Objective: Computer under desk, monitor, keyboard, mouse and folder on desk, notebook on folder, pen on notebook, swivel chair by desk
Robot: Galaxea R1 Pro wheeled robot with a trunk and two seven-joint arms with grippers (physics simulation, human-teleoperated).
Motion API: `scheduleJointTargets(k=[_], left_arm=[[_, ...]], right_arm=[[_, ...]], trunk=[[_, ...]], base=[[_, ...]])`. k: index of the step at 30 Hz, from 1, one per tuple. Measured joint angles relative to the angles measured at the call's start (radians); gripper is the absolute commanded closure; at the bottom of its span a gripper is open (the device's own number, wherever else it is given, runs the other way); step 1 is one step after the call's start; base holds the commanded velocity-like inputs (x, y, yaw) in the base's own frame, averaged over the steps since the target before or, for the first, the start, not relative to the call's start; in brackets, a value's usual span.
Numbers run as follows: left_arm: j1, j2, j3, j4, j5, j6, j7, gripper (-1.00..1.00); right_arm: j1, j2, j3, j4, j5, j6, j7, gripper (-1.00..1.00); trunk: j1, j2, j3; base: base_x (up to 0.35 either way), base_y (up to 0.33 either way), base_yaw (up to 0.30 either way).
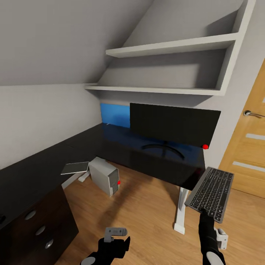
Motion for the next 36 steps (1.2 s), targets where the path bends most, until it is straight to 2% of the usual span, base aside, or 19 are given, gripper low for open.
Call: scheduleJointTargets(k=[5, 9, 10, 19, 27, 36], left_arm=[[0.0, 0.0, 0.0, 0.0, 0.0, 0.0, 0.0, -1.0], [0.0, 0.0, -0.001, 0.0, 0.0, 0.0, 0.0, -1.0], [0.0, -0.001, -0.001, 0.033, 0.0, -0.003, 0.0, -1.0], [0.0, -0.003, -0.003, 0.045, 0.0, -0.003, 0.0, -1.0], [0.0, -0.003, -0.038, 0.045, 0.0, -0.004, 0.001, -1.0], [0.0, -0.003, -0.042, 0.045, 0.0, -0.004, 0.002, -1.0]], right_arm=[[0.0, -0.001, 0.0, -0.001, 0.002, -0.004, 0.014, 1.0], [0.0, -0.001, 0.001, -0.001, 0.002, -0.006, 0.079, 1.0], [0.0, 0.001, 0.001, -0.001, 0.005, -0.009, 0.1, 1.0], [0.0, -0.001, -0.004, 0.001, 0.002, -0.012, 0.096, 1.0], [0.0, -0.001, -0.004, 0.003, -0.002, -0.012, 0.096, 1.0], [0.0, -0.002, -0.004, 0.004, -0.002, -0.007, 0.095, 1.0]], trunk=[[0.0, 0.0, 0.0], [0.0, 0.0, 0.0], [0.0, 0.0, 0.0], [0.0, 0.0, -0.001], [0.0, 0.0, -0.003], [0.0, 0.0, -0.005]], base=[[0.0, 0.0, 0.0], [0.021, 0.0, 0.0], [0.236, 0.0, 0.0], [0.132, 0.0, -0.162], [0.004, 0.0, -0.246], [0.181, 0.123, -0.104]])
